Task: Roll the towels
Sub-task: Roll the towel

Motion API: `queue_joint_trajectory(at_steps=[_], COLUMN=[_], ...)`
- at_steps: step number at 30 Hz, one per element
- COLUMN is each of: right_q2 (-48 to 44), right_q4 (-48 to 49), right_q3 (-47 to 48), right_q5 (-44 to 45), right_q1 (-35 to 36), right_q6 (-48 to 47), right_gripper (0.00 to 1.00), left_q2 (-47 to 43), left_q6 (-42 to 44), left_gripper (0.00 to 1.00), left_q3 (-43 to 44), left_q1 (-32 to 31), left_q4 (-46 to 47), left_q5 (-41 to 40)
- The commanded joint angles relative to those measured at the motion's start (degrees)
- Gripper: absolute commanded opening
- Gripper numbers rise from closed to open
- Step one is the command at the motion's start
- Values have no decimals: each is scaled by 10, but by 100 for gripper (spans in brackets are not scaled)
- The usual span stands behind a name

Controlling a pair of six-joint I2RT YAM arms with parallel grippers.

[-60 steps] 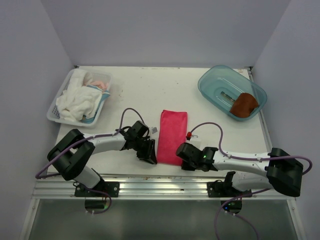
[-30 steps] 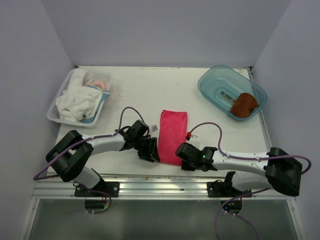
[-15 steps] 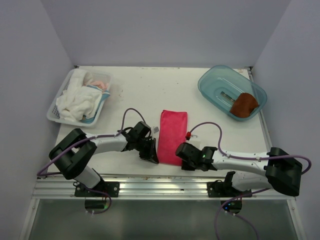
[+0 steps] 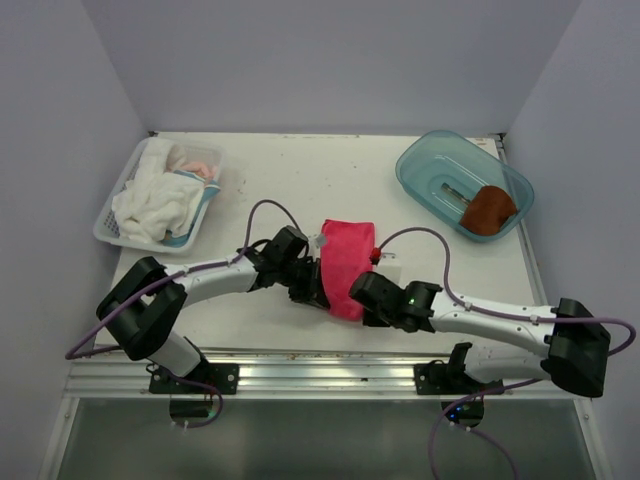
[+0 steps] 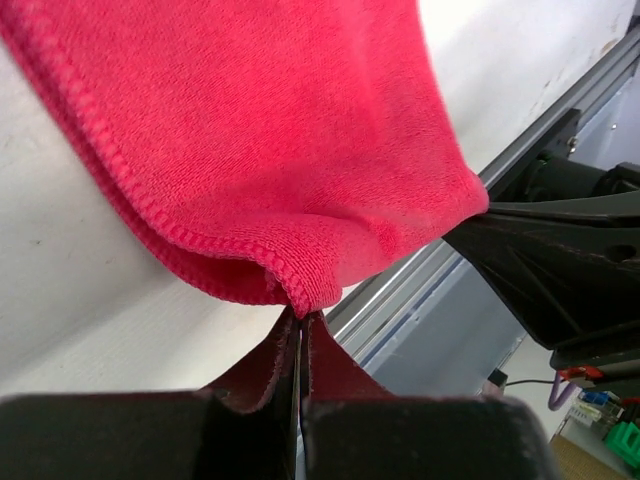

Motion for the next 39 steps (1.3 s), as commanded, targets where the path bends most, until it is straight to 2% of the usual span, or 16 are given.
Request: queue_joint_trajectory(at_steps=[1,13,21,31,33,34,36,37,39], right_q2=[-10,47,120,187,193,193,182,165,141], right_q4=[-18,36,56,56,49,43,40,40,42], right_q3=[36,97,135,156,162,163,161,158,145], right_q5=[43,20,16,19,21,23,25,27,40], right_q1=[-23,-133,-160,-191,-193,-194,-195,-196,-194], right_q6=[-36,-133,-166,-165,-162,-160,-158,-157,-147], right_gripper=[0,0,0,1,7,17,29,38,41], left_q2=[-9,28,59,111,123,127,138,143,147], left_q6=[-12,-12,-17,-11,-11,-10,-3,-1,5], left_gripper=[0,0,0,0,0,0,0,0,0], left_q3=[43,93,102,129,130,132,140,143,149], left_q1=[8,56,83,104,105,106,105,106,106], left_q4=[-15,-15,8,19,24,25,17,12,8], left_q5=[-3,4,2,-21,-23,-24,-29,-31,-32])
